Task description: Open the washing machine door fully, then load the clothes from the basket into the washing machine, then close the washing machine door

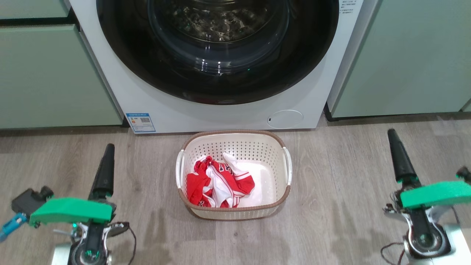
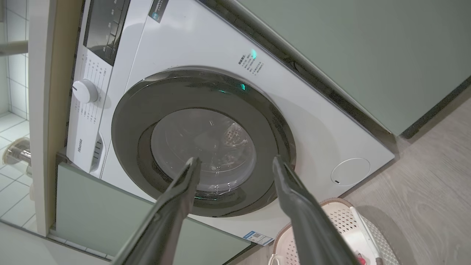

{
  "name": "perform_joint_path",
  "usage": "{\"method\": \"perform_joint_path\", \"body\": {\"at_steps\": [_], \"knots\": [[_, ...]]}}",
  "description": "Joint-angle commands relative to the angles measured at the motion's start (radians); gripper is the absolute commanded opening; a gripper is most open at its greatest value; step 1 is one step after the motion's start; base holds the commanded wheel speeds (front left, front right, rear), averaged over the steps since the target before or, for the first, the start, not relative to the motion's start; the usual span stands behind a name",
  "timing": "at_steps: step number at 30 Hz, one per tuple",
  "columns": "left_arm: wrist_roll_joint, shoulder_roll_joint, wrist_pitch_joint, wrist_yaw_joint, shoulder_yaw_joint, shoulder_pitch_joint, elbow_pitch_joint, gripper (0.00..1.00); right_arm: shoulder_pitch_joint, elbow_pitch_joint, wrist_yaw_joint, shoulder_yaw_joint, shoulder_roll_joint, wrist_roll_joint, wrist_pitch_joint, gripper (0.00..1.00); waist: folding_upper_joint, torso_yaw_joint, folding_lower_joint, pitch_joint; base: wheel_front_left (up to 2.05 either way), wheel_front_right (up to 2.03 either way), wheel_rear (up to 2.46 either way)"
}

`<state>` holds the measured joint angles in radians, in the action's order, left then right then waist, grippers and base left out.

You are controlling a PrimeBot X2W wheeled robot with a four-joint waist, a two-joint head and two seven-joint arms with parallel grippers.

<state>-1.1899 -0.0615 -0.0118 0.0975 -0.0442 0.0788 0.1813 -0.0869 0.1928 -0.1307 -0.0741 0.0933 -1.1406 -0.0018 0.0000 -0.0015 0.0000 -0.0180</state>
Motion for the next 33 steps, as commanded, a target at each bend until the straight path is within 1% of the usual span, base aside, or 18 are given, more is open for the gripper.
{"method": "perform_joint_path", "body": {"at_steps": [1,7,14,22,23,33], "knots": [[0.039,-0.025,-0.014,-0.003,-0.011,0.064,-0.044,1.0,-0.061,-0.047,0.0,0.012,0.023,0.042,-0.012,1.0,0.0,0.0,0.0,-0.002,0.0,0.0,0.0],[0.169,-0.043,-0.031,-0.025,0.013,0.083,-0.054,1.0,-0.084,-0.073,0.0,0.037,0.034,0.186,-0.011,1.0,0.0,0.0,0.0,-0.011,0.0,0.0,0.0],[0.297,-0.054,-0.052,-0.049,0.046,0.082,-0.051,1.0,-0.084,-0.082,0.0,0.067,0.028,0.309,-0.015,1.0,0.0,0.0,0.0,-0.018,0.0,0.0,0.0],[0.433,-0.066,-0.075,-0.086,0.073,0.062,-0.048,1.0,-0.057,-0.074,0.0,0.092,0.013,0.427,-0.034,1.0,0.0,-0.002,0.0,-0.019,0.0,0.0,0.0],[0.433,-0.066,-0.075,-0.086,0.073,0.062,-0.048,1.0,-0.057,-0.074,0.0,0.092,0.013,0.427,-0.034,1.0,0.0,-0.002,0.0,-0.019,0.0,0.0,0.0],[0.587,-0.074,-0.104,-0.141,0.101,0.028,-0.044,1.0,-0.017,-0.059,0.0,0.119,-0.009,0.566,-0.059,1.0,0.0,-0.005,0.0,-0.017,0.0,0.0,0.0]]}}
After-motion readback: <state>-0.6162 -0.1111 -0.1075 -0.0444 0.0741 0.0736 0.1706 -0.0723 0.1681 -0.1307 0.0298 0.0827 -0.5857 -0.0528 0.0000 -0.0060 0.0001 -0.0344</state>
